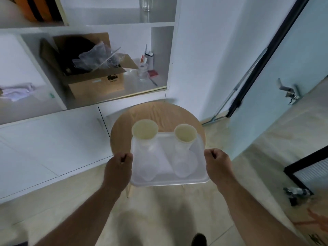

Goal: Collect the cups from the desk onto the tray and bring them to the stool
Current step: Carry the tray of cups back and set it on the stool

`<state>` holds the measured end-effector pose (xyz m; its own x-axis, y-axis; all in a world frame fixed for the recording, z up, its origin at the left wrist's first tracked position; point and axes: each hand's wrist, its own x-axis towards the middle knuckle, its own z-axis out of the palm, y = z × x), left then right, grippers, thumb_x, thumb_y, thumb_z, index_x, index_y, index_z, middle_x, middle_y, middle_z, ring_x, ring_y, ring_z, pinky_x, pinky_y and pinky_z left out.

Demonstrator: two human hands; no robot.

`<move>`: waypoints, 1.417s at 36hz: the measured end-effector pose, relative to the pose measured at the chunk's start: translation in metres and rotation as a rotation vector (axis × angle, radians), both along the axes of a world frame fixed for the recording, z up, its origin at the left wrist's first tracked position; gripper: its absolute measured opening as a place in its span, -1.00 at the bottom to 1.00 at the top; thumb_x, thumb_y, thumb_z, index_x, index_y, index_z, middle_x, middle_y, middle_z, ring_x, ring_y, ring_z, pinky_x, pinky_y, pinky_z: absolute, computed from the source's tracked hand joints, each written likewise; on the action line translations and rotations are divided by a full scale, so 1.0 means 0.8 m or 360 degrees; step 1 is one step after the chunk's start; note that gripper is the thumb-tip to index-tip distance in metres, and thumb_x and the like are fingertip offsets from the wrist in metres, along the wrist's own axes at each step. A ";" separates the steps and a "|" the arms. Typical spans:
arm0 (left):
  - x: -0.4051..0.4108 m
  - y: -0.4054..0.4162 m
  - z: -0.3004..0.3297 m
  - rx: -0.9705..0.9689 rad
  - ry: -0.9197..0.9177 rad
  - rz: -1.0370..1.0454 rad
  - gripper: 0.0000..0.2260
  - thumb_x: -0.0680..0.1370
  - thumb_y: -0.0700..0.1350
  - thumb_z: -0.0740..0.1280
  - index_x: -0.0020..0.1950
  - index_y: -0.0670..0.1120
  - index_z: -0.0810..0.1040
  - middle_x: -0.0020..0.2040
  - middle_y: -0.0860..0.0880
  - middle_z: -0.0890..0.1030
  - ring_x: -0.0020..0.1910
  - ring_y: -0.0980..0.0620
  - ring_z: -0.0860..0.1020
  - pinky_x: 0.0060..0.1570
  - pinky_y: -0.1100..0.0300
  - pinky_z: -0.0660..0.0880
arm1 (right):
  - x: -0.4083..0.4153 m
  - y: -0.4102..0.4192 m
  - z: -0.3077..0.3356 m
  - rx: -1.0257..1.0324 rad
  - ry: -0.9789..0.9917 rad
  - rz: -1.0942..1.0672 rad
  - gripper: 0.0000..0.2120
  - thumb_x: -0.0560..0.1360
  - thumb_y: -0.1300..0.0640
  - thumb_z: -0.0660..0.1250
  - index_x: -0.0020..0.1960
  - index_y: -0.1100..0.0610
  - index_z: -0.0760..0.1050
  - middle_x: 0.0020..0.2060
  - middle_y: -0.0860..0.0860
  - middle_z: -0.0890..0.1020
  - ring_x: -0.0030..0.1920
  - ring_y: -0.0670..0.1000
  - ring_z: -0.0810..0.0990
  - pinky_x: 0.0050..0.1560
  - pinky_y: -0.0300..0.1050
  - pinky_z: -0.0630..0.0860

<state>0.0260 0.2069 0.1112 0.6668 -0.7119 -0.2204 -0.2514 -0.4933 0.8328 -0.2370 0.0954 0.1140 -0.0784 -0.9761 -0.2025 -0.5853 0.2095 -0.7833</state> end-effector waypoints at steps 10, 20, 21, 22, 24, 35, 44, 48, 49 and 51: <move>-0.020 -0.078 -0.031 0.0219 0.0114 0.0182 -0.73 0.60 -0.13 0.28 -0.17 -0.27 0.63 -0.22 -0.26 0.67 -0.26 -0.20 0.56 -0.26 0.04 0.41 | -0.011 -0.127 -0.035 0.0061 -0.0022 0.0284 -0.81 0.59 0.18 0.29 -0.06 0.15 0.68 -0.24 0.06 0.71 -0.19 0.07 0.64 -0.28 -0.16 0.45; -0.067 -0.145 -0.081 0.0339 0.0136 0.0459 -0.71 0.57 -0.10 0.30 -0.17 -0.32 0.63 -0.27 -0.27 0.64 -0.31 -0.08 0.49 -0.28 0.08 0.34 | -0.023 -0.249 -0.095 0.0179 0.0009 0.0556 -0.78 0.60 0.16 0.30 -0.08 0.15 0.72 -0.23 0.04 0.73 -0.16 0.09 0.68 -0.19 -0.12 0.58; -0.072 -0.150 -0.085 0.0349 0.0143 0.0478 -0.71 0.58 -0.12 0.30 -0.20 -0.31 0.62 -0.32 -0.22 0.61 -0.31 -0.08 0.47 -0.28 0.10 0.34 | -0.023 -0.258 -0.102 0.0192 0.0022 0.0581 -0.78 0.60 0.15 0.30 -0.08 0.12 0.72 -0.23 0.02 0.73 -0.17 0.08 0.69 -0.15 -0.08 0.61; -0.075 -0.155 -0.088 0.0359 0.0154 0.0481 -0.71 0.58 -0.13 0.30 -0.25 -0.26 0.62 -0.36 -0.14 0.58 -0.32 -0.07 0.46 -0.28 0.10 0.33 | -0.023 -0.264 -0.107 0.0196 0.0032 0.0606 -0.78 0.60 0.14 0.30 -0.08 0.10 0.72 -0.23 -0.01 0.73 -0.17 0.06 0.69 -0.12 -0.06 0.64; -0.082 -0.165 -0.097 0.0375 0.0181 0.0496 -0.62 0.58 -0.14 0.31 -0.45 -0.08 0.56 -0.50 0.04 0.50 -0.37 -0.03 0.41 -0.32 0.11 0.29 | -0.024 -0.278 -0.119 0.0205 0.0050 0.0655 -0.79 0.61 0.15 0.30 -0.07 0.07 0.71 -0.22 -0.04 0.73 -0.16 0.03 0.68 -0.12 -0.07 0.64; -0.071 -0.205 -0.183 0.0447 0.0250 0.0515 -0.66 0.54 -0.15 0.32 -0.43 -0.07 0.37 -0.47 -0.01 0.40 -0.36 -0.01 0.36 -0.28 0.08 0.28 | -0.010 -0.329 -0.197 0.0292 0.0175 0.0770 -0.75 0.57 0.16 0.28 -0.15 0.14 0.72 -0.25 0.05 0.74 -0.16 0.13 0.70 -0.10 0.09 0.66; -0.054 -0.220 -0.234 0.0555 0.0153 0.0474 -0.69 0.57 -0.09 0.29 -0.27 -0.28 0.53 -0.42 -0.18 0.52 -0.36 -0.01 0.42 -0.30 0.09 0.32 | 0.007 -0.350 -0.254 0.0350 0.0218 0.0811 -0.76 0.59 0.11 0.29 0.05 0.04 0.75 -0.12 -0.09 0.75 -0.08 -0.01 0.69 0.03 0.05 0.68; -0.048 -0.223 -0.253 0.0566 0.0118 0.0428 -0.68 0.57 -0.06 0.27 -0.16 -0.29 0.63 -0.25 -0.27 0.67 -0.34 0.02 0.47 -0.31 0.10 0.35 | 0.013 -0.356 -0.267 0.0354 0.0243 0.0815 -0.77 0.62 0.11 0.29 0.06 0.04 0.74 -0.09 -0.08 0.75 -0.06 -0.02 0.67 0.03 -0.02 0.63; -0.047 -0.224 -0.255 0.0561 0.0110 0.0424 -0.68 0.57 -0.05 0.28 -0.16 -0.29 0.63 -0.24 -0.27 0.67 -0.34 0.02 0.47 -0.31 0.10 0.35 | 0.014 -0.356 -0.268 0.0353 0.0243 0.0817 -0.76 0.62 0.12 0.29 0.07 0.04 0.74 -0.09 -0.08 0.75 -0.07 -0.02 0.67 0.02 -0.03 0.62; -0.045 -0.225 -0.259 0.0577 0.0088 0.0427 -0.68 0.58 -0.05 0.28 -0.16 -0.27 0.64 -0.25 -0.25 0.68 -0.35 0.02 0.48 -0.31 0.11 0.35 | 0.016 -0.359 -0.274 0.0353 0.0245 0.0830 -0.76 0.62 0.12 0.29 0.05 0.04 0.75 -0.12 -0.10 0.74 -0.09 -0.04 0.66 -0.03 -0.07 0.58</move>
<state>-0.0100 0.0266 -0.0957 0.7973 -0.3858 -0.4642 -0.0347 -0.7970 0.6029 -0.2244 -0.1916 -0.1054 0.3565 -0.8292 -0.4306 -0.7584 0.0123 -0.6516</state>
